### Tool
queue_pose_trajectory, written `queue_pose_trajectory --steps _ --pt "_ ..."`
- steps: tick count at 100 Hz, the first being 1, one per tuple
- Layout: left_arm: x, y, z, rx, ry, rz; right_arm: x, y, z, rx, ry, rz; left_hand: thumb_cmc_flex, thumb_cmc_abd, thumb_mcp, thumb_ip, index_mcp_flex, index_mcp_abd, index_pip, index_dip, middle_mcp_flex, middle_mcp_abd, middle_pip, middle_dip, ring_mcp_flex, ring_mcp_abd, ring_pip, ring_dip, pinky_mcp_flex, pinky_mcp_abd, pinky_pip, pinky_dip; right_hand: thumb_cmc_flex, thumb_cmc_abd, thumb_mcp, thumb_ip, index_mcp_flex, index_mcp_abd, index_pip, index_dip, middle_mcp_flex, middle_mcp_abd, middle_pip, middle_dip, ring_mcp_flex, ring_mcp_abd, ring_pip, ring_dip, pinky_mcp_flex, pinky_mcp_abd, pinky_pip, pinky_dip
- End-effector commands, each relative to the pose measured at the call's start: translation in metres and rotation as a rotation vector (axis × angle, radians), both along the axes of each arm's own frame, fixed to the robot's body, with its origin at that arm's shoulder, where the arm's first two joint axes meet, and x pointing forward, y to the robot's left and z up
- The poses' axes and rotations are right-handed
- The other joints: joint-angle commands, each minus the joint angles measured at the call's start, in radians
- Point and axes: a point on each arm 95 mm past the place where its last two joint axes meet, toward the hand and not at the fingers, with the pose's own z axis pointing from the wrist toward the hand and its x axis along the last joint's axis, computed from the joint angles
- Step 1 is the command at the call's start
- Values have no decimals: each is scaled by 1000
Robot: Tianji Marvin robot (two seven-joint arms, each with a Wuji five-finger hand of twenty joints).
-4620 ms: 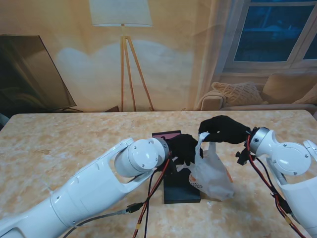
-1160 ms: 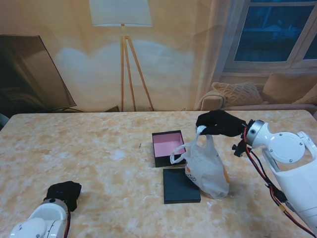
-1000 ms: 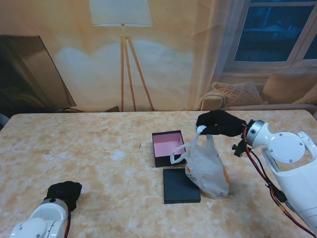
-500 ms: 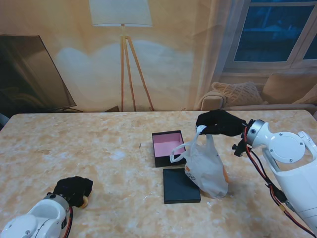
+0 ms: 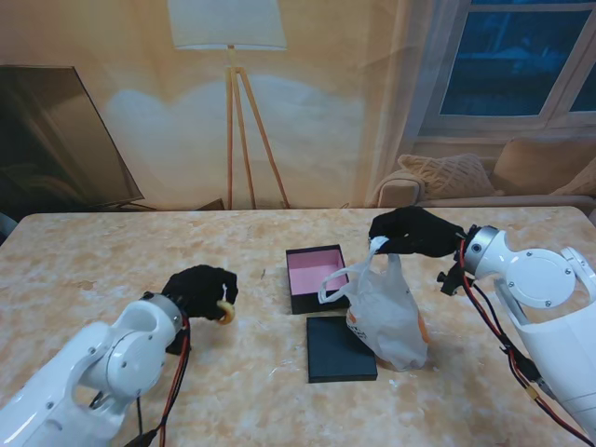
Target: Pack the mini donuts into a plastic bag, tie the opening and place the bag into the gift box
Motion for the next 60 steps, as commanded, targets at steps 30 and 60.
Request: queue_pose_trajectory --steps 30,60 --pt "47 -97 39 -168 19 -65 -5 4 -6 -18 15 -4 36 -12 86 2 17 -14 66 7 17 8 46 8 10 8 37 31 -8 7 46 25 233 -43 332 57 29 -399 226 99 8 -60 24 0 -6 -10 19 18 -10 -1 14 17" --pt "60 -155 61 -201 47 -147 -12 3 -7 -34 0 -7 25 -14 103 -4 11 -22 78 5 13 2 57 4 9 0 42 27 -9 2 49 18 232 -43 332 57 29 -399 227 99 7 -61 23 -1 -6 -12 19 17 -10 -2 14 18"
